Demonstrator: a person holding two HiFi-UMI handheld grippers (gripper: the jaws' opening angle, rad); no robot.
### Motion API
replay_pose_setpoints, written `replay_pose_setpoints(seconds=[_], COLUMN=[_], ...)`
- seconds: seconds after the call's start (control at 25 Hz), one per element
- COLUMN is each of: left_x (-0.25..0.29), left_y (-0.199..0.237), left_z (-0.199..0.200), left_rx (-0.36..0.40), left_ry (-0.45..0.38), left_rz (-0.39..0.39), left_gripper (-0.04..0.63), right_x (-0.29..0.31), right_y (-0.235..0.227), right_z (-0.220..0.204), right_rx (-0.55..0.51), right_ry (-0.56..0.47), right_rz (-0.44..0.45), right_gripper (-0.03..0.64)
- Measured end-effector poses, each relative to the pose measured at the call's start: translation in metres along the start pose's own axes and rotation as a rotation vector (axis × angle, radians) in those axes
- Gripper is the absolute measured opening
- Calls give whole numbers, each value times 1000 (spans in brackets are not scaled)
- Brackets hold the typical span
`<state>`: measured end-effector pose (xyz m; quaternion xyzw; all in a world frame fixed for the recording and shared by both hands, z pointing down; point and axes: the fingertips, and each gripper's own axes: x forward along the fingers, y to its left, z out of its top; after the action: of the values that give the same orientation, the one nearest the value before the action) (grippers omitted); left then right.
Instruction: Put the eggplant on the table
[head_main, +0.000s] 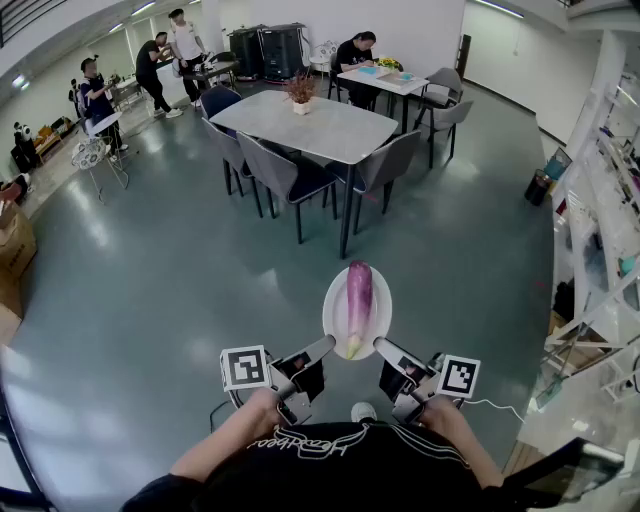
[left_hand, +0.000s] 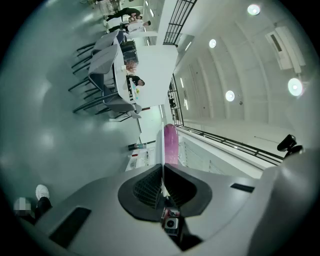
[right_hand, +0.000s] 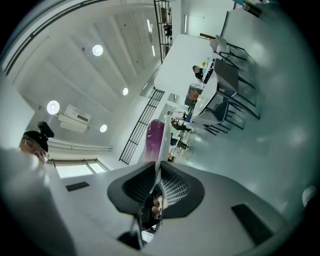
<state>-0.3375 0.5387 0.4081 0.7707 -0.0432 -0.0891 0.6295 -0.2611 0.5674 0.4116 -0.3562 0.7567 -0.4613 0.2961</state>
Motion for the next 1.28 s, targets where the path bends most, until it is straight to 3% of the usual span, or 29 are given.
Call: replay_pose_setpoints(seconds=[0.76,1.28], left_x=[2,33], left_y=[-6,2], left_z=[3,41], left_rx=[14,45], left_ry=[17,-16], left_rz=[-24,24], left_gripper=[19,18], right_x=[2,26], right_y=[5,-17], right_z=[3,45], right_rx=[-68,1], right_ry=[1,9], right_rz=[-30,33], right_gripper=[43,43])
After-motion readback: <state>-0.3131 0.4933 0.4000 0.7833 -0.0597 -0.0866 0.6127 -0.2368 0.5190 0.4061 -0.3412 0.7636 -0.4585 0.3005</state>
